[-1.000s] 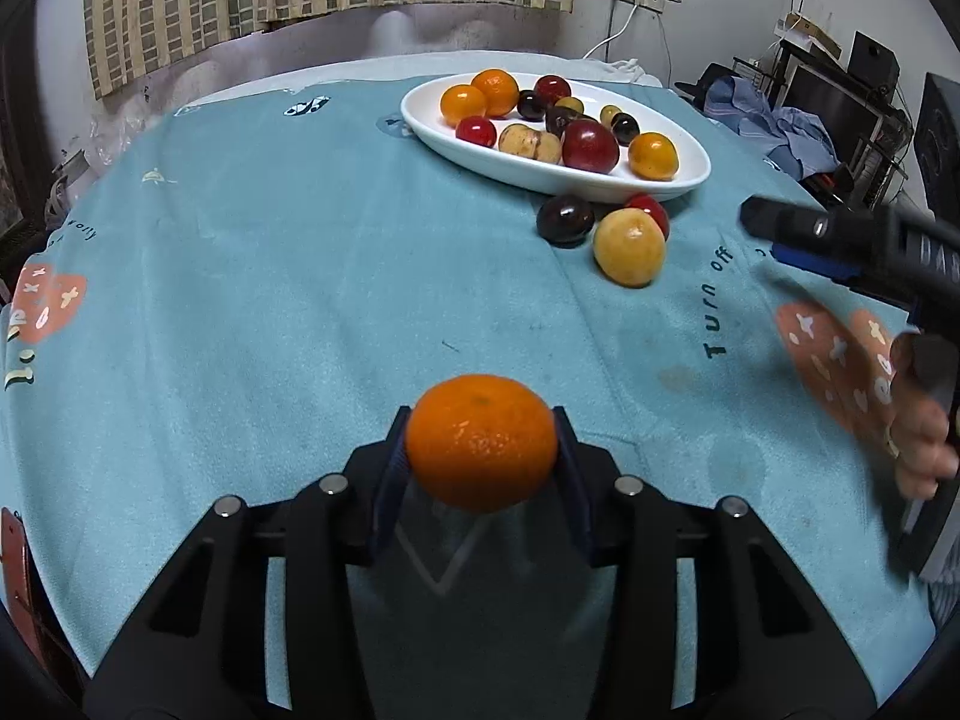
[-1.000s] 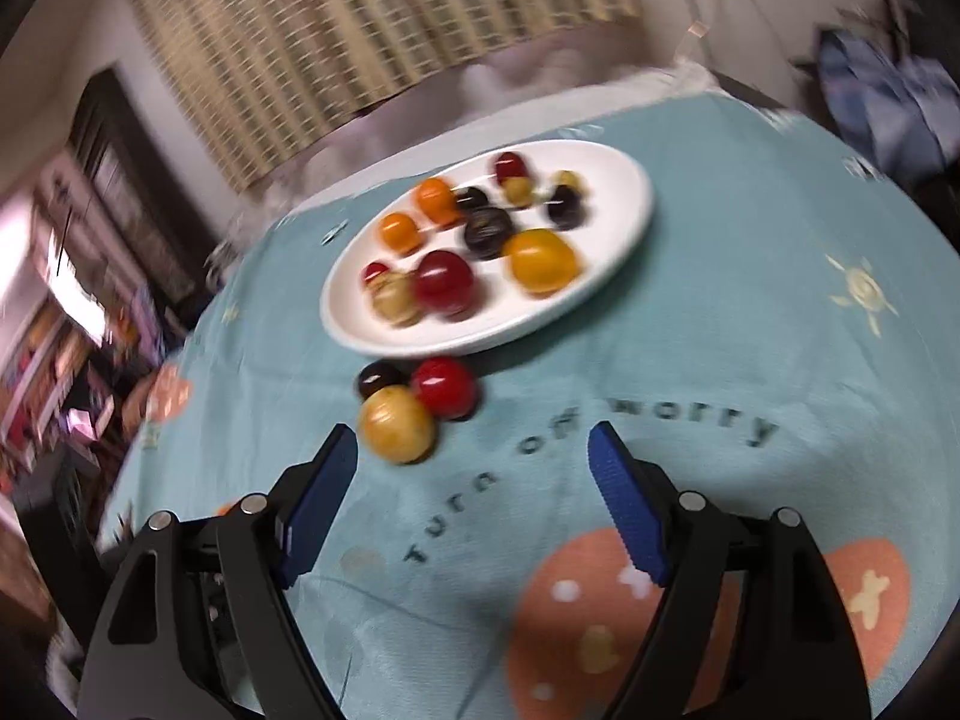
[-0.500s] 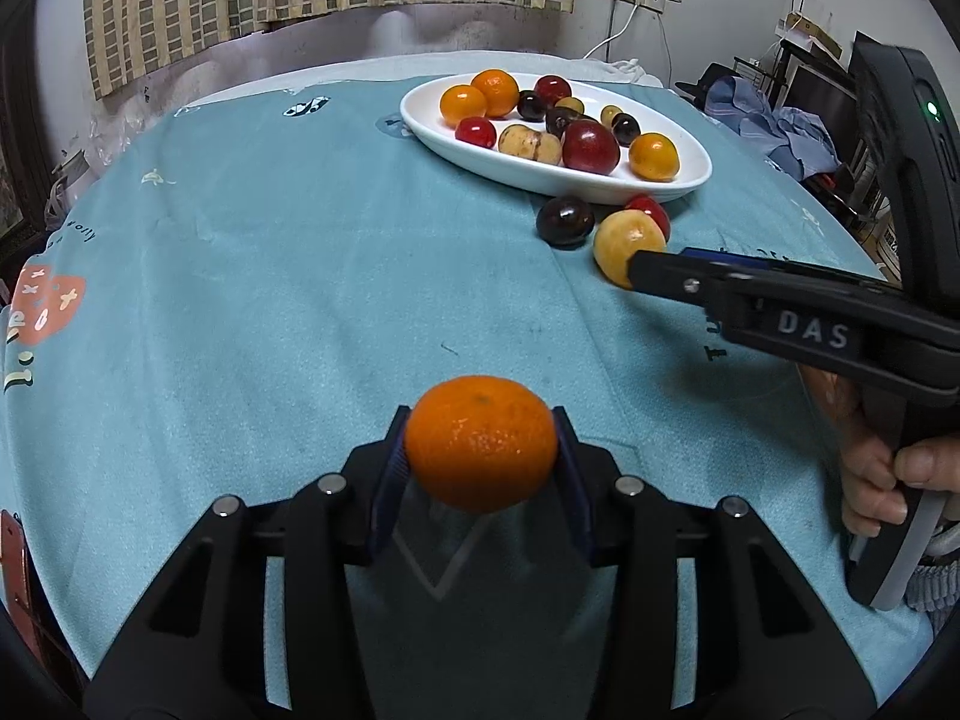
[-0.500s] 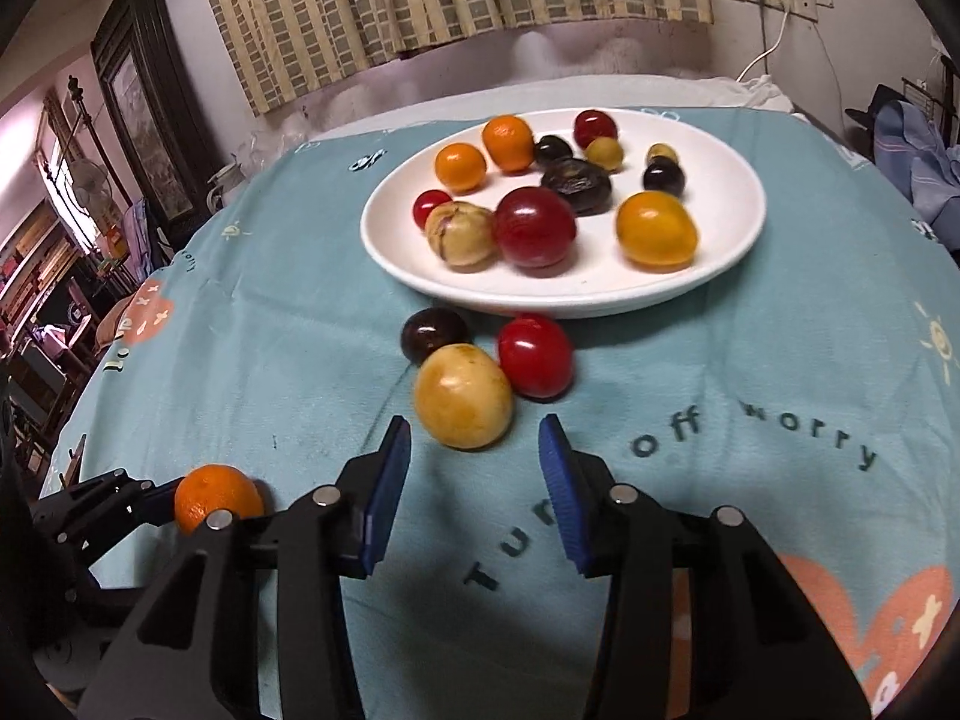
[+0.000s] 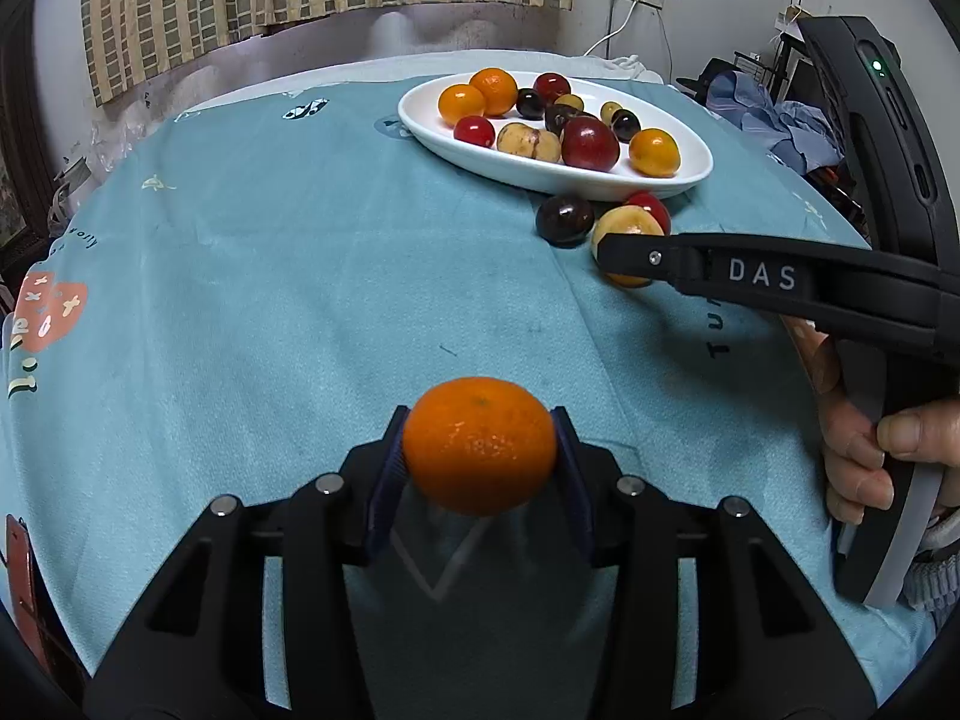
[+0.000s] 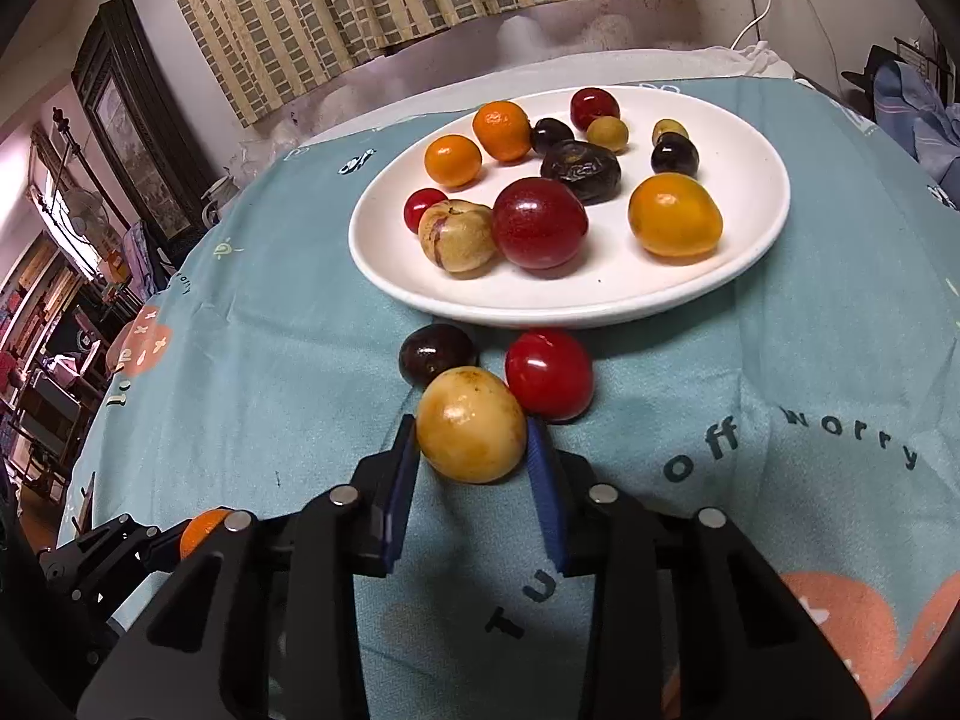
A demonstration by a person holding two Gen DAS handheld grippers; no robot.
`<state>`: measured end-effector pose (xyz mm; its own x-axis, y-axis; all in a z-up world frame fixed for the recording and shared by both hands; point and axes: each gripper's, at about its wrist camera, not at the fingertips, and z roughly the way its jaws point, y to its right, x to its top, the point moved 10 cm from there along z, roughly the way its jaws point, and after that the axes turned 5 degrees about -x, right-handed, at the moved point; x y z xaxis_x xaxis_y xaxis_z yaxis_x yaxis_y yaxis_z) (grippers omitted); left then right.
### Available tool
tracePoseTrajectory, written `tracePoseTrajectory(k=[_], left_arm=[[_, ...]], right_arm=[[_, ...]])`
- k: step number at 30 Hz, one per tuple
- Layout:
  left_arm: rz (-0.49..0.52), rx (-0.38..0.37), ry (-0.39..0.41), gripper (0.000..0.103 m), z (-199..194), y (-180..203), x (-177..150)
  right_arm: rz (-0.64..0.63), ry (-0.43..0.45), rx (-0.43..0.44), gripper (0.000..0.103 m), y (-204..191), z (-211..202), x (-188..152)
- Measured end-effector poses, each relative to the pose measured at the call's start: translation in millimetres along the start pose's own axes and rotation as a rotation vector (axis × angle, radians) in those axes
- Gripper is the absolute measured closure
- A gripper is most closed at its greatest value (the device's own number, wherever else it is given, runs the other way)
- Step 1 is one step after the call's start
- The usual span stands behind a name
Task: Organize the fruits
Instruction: 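Grasp the orange with the left gripper while the right gripper approaches the beige speckled fruit, then grasp the beige speckled fruit with the right gripper while the left gripper holds the orange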
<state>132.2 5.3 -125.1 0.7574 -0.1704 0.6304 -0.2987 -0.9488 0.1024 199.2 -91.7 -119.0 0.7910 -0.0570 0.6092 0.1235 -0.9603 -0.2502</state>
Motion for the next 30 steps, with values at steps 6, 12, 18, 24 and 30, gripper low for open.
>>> tracePoseTrajectory(k=[6, 12, 18, 24, 30], left_arm=[[0.000, 0.000, 0.000, 0.057, 0.0, 0.2, 0.0], [-0.001, -0.001, 0.001, 0.057, 0.1, 0.4, 0.0], [-0.001, -0.001, 0.001, 0.055, 0.2, 0.4, -0.1], [-0.011, -0.027, 0.011, 0.055, -2.6, 2.2, 0.3], [-0.009, -0.085, 0.082, 0.055, -21.3, 13.8, 5.6]], right_arm=[[-0.008, 0.003, 0.001, 0.068, -0.7, -2.3, -1.9], [-0.022, 0.003, 0.017, 0.068, -3.3, -10.5, -7.8], [-0.044, -0.001, 0.029, 0.068, -5.9, -21.3, -17.1], [-0.072, -0.006, 0.040, 0.068, -4.5, -40.1, -36.1], [-0.058, 0.009, 0.073, 0.068, 0.2, -63.0, -51.6]])
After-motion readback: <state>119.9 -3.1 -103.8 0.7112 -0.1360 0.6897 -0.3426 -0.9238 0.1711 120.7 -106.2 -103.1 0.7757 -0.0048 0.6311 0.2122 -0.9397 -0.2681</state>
